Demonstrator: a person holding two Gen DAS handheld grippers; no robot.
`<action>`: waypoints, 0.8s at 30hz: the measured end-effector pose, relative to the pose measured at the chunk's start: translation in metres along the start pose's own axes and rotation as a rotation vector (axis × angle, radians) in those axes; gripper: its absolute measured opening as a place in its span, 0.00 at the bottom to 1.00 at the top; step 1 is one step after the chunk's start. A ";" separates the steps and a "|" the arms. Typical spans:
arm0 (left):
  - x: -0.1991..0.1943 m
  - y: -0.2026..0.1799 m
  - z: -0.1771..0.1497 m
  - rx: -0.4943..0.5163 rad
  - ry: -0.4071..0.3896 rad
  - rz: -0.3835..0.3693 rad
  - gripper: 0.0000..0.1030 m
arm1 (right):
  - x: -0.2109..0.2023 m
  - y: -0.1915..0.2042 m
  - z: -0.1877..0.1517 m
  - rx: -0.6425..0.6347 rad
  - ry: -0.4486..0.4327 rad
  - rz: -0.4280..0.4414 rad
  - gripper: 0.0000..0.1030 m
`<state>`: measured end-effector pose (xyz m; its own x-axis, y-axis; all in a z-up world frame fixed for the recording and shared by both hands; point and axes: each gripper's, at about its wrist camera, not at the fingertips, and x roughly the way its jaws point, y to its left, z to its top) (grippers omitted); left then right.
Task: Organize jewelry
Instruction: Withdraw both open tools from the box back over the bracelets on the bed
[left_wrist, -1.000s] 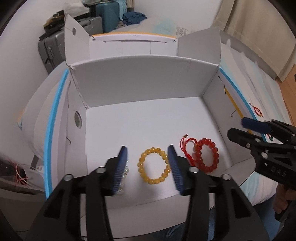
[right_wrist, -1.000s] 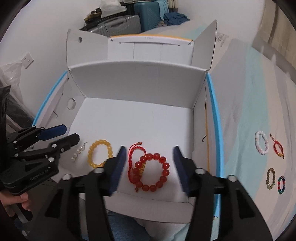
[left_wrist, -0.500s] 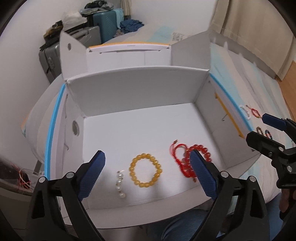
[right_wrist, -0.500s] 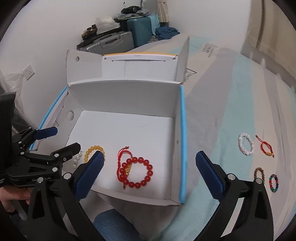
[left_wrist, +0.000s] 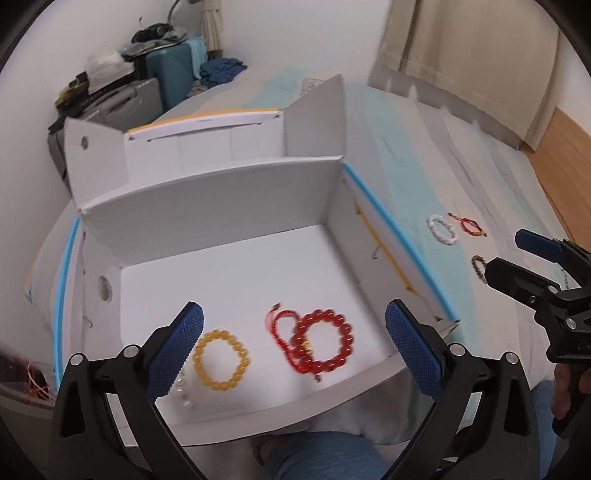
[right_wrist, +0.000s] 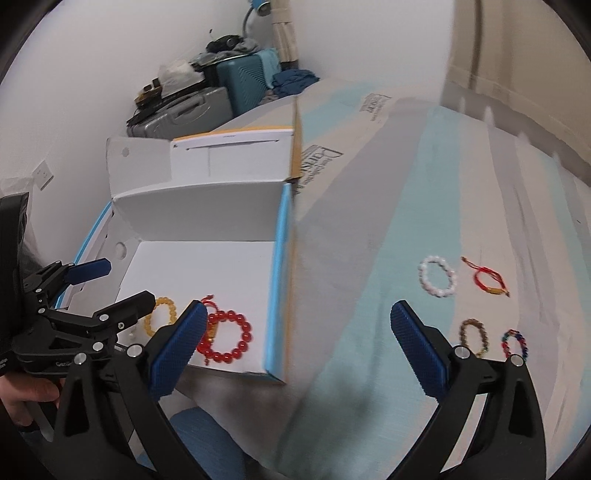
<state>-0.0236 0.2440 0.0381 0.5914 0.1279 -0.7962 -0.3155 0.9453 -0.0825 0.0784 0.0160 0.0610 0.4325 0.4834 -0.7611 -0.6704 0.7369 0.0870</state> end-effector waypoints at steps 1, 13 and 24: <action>0.000 -0.005 0.002 0.007 -0.003 -0.006 0.94 | -0.002 -0.003 -0.001 0.004 -0.001 -0.004 0.93; 0.004 -0.071 0.015 0.087 -0.022 -0.079 0.94 | -0.031 -0.065 -0.014 0.093 -0.034 -0.056 0.93; 0.012 -0.118 0.021 0.140 -0.027 -0.116 0.94 | -0.048 -0.109 -0.024 0.149 -0.043 -0.113 0.93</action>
<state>0.0361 0.1405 0.0514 0.6384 0.0214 -0.7694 -0.1383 0.9865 -0.0873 0.1158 -0.0991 0.0729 0.5281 0.4108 -0.7432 -0.5208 0.8480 0.0987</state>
